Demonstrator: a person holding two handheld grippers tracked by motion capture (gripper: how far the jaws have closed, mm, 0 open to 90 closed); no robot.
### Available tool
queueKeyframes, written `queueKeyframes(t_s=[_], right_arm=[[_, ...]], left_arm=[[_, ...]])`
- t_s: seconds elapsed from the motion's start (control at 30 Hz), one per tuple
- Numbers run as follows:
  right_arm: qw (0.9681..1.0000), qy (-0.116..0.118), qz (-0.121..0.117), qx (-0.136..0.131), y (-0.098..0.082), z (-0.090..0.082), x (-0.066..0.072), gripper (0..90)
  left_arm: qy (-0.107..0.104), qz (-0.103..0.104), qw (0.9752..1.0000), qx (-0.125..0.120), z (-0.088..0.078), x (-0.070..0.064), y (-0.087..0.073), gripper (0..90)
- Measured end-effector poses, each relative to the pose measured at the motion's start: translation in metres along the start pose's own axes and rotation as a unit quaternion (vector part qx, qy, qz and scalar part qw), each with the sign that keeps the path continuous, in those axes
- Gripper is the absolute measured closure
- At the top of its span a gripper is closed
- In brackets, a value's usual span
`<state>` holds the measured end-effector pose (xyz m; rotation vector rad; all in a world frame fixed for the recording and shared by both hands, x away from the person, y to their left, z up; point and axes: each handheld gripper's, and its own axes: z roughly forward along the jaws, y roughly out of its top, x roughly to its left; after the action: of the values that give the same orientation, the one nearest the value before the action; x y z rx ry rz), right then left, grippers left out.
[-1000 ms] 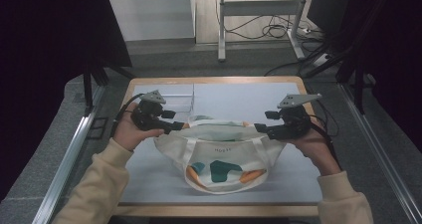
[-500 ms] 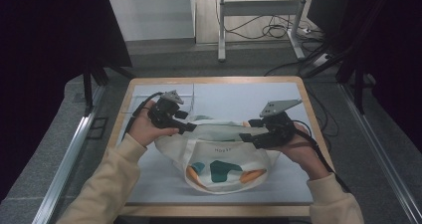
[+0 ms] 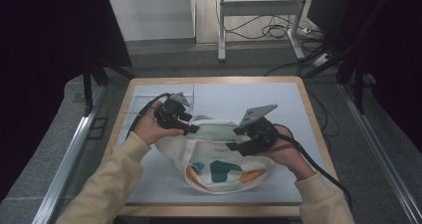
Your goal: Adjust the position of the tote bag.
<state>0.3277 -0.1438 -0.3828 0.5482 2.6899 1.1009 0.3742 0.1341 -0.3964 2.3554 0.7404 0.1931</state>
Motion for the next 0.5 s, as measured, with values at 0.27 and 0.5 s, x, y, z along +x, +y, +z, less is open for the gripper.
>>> queueKeyframes(t_s=[0.27,0.5], right_arm=[[0.9996,0.011,-0.01,0.025,0.002,0.023,0.005,46.0],[0.9989,0.023,-0.023,0.035,0.002,0.032,0.007,54.1]], left_arm=[[0.004,0.012,0.9999,0.005,-0.007,0.003,-0.003,40.1],[0.006,0.02,0.9992,0.033,0.004,0.002,-0.004,54.2]])
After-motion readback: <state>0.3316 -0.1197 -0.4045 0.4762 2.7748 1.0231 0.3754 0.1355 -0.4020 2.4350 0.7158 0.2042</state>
